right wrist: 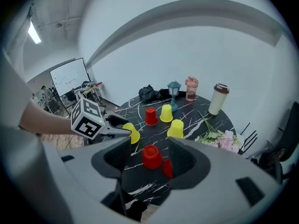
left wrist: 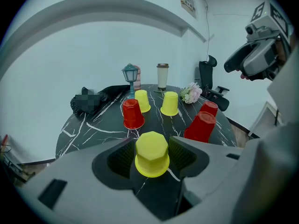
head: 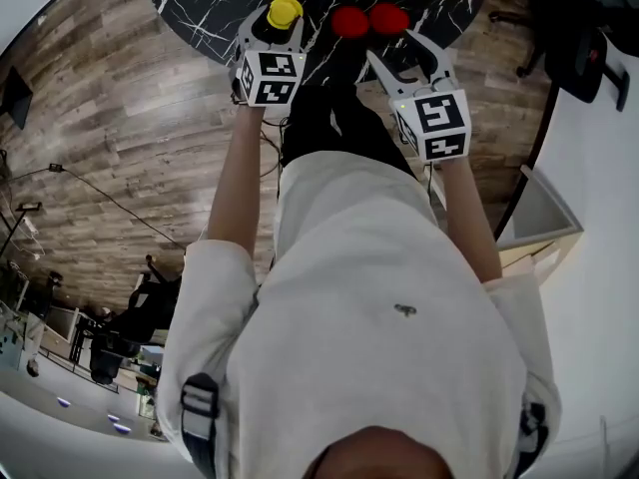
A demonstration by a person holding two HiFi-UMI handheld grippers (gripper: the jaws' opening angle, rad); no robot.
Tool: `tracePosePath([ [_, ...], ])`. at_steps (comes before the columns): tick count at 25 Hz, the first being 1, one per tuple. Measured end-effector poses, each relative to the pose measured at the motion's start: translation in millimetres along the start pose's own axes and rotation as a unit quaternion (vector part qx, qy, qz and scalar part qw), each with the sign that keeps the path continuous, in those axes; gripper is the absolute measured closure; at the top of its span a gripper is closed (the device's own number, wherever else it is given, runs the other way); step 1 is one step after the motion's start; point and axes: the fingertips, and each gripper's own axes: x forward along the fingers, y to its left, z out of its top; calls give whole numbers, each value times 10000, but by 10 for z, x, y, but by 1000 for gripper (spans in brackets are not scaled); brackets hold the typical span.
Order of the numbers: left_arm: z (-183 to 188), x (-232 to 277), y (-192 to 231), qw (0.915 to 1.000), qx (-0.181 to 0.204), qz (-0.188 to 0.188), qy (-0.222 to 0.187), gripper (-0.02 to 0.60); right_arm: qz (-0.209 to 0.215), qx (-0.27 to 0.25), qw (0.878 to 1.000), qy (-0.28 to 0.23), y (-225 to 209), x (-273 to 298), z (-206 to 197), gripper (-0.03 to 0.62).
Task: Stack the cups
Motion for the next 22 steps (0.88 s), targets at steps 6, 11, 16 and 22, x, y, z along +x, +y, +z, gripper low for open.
tracePosePath([
  [6, -8, 15, -19, 9999, 112, -80, 13, 359, -124, 149, 9998, -5, -17, -32, -27, 343],
  [11, 23, 31, -46, 9996, 213, -162, 12, 362, -230, 263, 9994, -26, -63, -30, -39, 344],
  [16, 50, 22, -130, 9990, 311, -316, -4, 362, -365, 427, 9984, -85, -73, -69, -36, 344],
  [22, 59, 10, -260, 9979, 420, -499, -21, 362, -530, 549, 9970, -109, -97, -122, -84, 345],
])
